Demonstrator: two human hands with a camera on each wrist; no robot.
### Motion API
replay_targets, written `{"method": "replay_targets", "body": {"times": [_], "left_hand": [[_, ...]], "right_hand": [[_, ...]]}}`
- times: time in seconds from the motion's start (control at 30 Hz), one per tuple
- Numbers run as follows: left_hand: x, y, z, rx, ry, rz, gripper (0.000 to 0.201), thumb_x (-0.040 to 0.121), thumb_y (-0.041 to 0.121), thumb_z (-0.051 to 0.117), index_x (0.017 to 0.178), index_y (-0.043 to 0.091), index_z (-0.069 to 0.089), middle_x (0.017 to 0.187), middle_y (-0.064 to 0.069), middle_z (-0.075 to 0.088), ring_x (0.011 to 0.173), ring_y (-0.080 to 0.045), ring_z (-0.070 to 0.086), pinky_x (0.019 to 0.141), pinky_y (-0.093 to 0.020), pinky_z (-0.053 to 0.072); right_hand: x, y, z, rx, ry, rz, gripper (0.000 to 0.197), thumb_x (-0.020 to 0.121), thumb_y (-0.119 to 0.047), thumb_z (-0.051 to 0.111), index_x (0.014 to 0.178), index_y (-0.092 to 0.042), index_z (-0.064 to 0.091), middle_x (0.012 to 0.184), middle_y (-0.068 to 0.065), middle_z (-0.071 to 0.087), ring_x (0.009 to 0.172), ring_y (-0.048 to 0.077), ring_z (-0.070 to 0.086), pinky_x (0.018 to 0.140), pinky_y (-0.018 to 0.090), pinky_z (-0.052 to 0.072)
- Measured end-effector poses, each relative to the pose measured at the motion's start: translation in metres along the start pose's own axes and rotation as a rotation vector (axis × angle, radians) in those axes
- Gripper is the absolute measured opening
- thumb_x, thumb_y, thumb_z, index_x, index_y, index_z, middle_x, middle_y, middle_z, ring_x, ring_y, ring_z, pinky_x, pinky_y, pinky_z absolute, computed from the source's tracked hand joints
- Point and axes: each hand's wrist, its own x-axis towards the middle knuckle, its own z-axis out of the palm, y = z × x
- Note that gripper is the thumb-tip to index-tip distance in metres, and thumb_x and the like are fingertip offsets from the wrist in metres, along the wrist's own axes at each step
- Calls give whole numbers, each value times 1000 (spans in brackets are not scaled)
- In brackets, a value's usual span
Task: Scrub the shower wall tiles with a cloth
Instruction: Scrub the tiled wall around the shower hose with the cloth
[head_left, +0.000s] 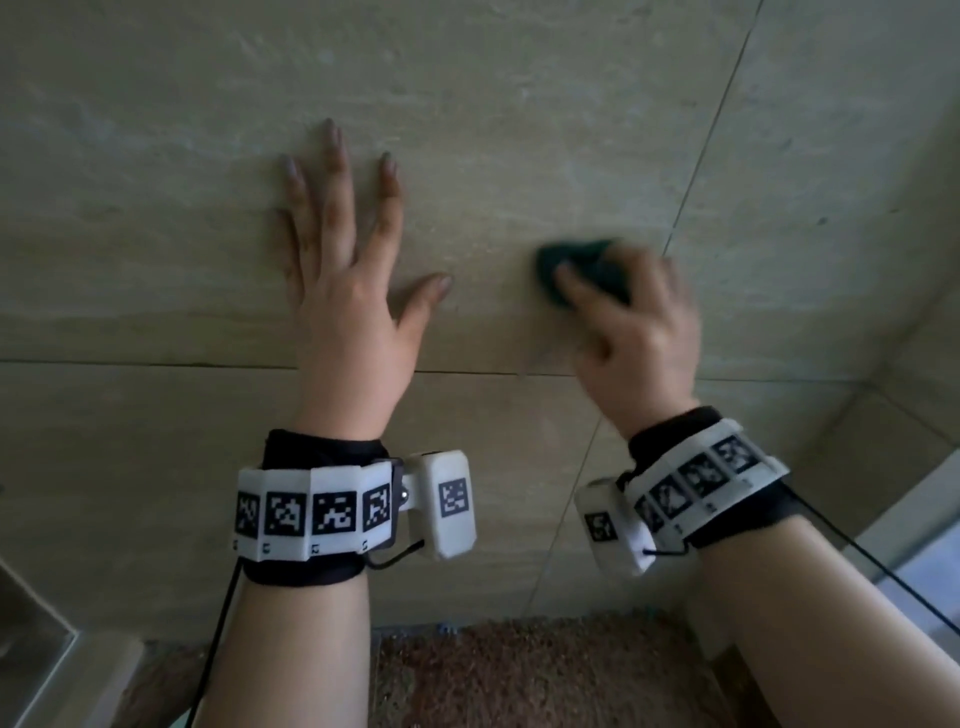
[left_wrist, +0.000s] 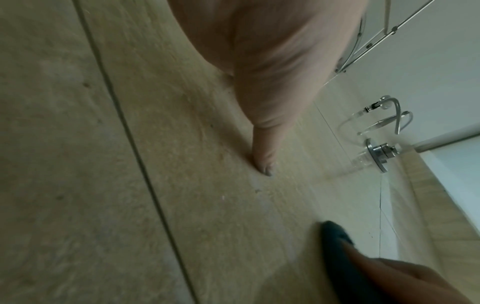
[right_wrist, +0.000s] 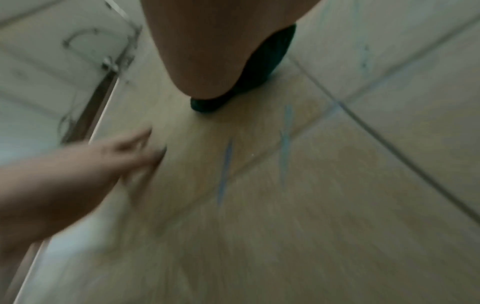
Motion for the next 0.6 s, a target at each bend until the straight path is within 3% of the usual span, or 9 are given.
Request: {"method": "replay_targets", "body": {"times": [0.07,0.13,0.23,0.33,0.47,0.53,0.6], "left_hand": [[0,0,0,-2,-4,1,79,88,40,65,151,12,26,156,-26,14,142,-48,7,117,-44,1],[0,0,-1,-5,-7,6,79,88,40,64,151,12,26,156,-25,14,142,-47,7,117,-43,1],[-1,-1,0,-6,-15,21,78,89,41,62,151,13,24,156,-25,14,142,-47,6,116,-39,-4],[-3,0,3,-21,-8,29,75,91,41,61,151,11,26,156,-26,16,142,-46,6,116,-35,-6],[-5,4,5,-18,-7,23,74,91,40,61,150,9,29,155,-27,18,141,-49,9,117,-46,4],[-5,4,5,-6,-14,30,75,90,40,62,150,9,29,155,-27,19,141,-50,10,117,-51,7],[-5,3,6,2,-16,37,75,90,41,62,149,8,29,154,-27,20,141,-50,11,117,-54,10]], "right_hand": [[12,13,-9,23,130,197,53,70,0,44,117,-8,67,112,27,55,99,41,52,81,44,48],[6,15,-6,53,196,300,55,72,0,38,120,-5,65,117,27,51,107,37,48,89,40,46],[-27,0,14,83,118,184,52,70,-1,42,117,-6,64,119,16,44,102,35,45,82,44,47],[-60,-15,28,74,-83,-30,51,68,0,42,112,-10,64,112,11,43,89,31,43,69,42,48],[-55,-7,20,44,-221,-211,51,67,2,41,107,-10,70,111,13,46,82,30,43,64,39,45],[-39,-3,14,36,-164,-183,50,67,3,42,106,-8,71,109,15,51,84,30,44,66,39,44],[-28,-6,16,58,-67,-53,50,65,3,42,105,-7,71,107,18,55,85,30,43,68,39,43]]}}
